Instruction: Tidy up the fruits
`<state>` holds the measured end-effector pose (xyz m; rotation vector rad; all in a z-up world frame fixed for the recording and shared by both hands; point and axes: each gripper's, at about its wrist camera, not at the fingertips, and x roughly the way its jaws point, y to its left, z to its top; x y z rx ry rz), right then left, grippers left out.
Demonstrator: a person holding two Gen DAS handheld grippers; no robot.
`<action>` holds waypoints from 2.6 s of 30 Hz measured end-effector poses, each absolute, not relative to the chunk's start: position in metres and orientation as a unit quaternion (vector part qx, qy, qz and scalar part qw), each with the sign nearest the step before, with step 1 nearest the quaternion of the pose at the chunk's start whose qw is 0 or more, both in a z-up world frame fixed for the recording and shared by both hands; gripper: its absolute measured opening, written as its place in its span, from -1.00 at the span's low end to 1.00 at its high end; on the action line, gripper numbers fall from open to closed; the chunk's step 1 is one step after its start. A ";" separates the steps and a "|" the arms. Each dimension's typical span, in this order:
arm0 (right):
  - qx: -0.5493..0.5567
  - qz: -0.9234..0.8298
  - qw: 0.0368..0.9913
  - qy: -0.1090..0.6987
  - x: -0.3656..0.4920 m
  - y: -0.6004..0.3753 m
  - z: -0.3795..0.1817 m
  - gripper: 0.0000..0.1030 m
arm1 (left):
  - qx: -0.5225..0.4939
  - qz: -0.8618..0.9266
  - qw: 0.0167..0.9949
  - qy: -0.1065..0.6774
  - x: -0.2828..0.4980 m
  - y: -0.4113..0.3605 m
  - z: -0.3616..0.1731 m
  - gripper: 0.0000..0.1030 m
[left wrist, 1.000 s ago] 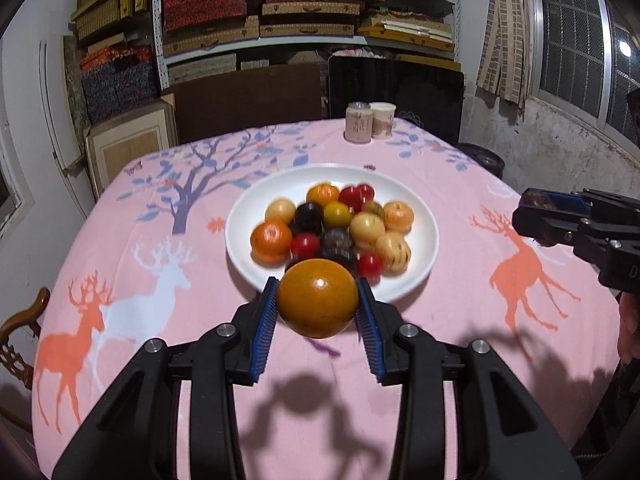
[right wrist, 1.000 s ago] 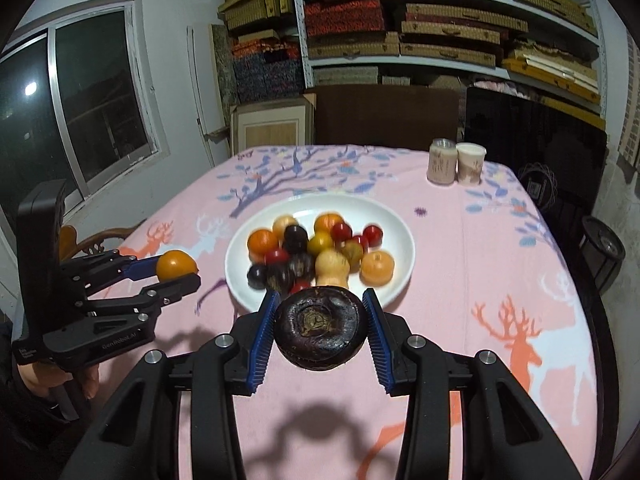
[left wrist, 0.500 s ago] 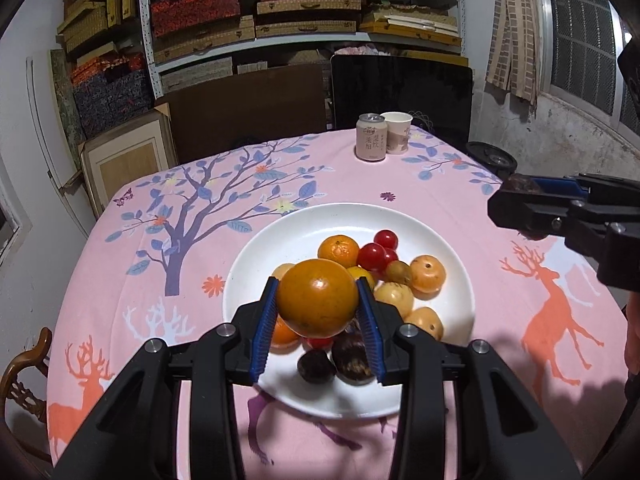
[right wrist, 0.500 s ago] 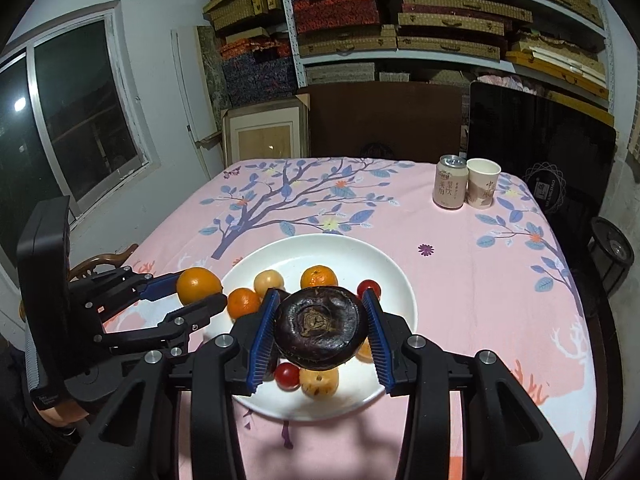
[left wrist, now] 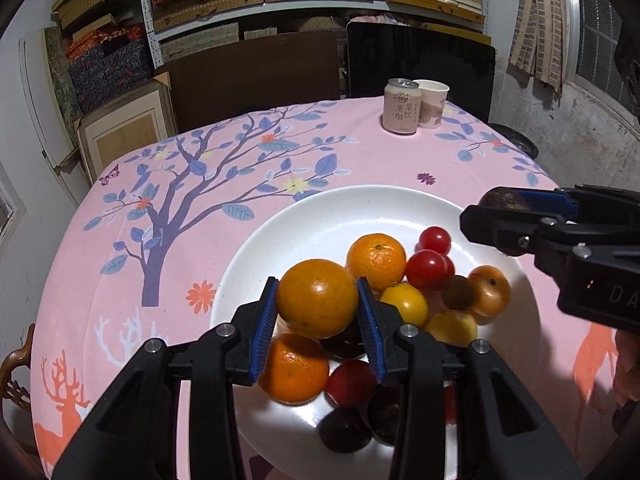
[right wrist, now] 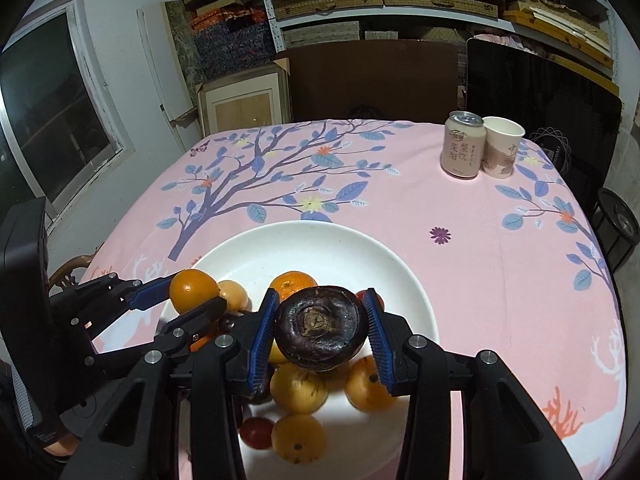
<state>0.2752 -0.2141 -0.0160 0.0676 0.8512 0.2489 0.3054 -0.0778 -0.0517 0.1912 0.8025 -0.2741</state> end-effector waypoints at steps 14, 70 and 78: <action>0.048 0.113 0.905 0.407 0.242 -0.224 -0.023 0.55 | 0.076 -0.118 0.911 0.388 0.277 -0.060 -0.054 0.78; 0.034 0.060 0.954 0.293 -0.078 -0.225 0.029 0.92 | 0.043 -0.043 0.957 0.285 -0.039 -0.002 0.032 0.90; 0.039 0.062 0.953 0.295 -0.077 -0.228 0.027 0.92 | 0.032 -0.061 0.955 0.288 -0.036 -0.002 0.030 0.90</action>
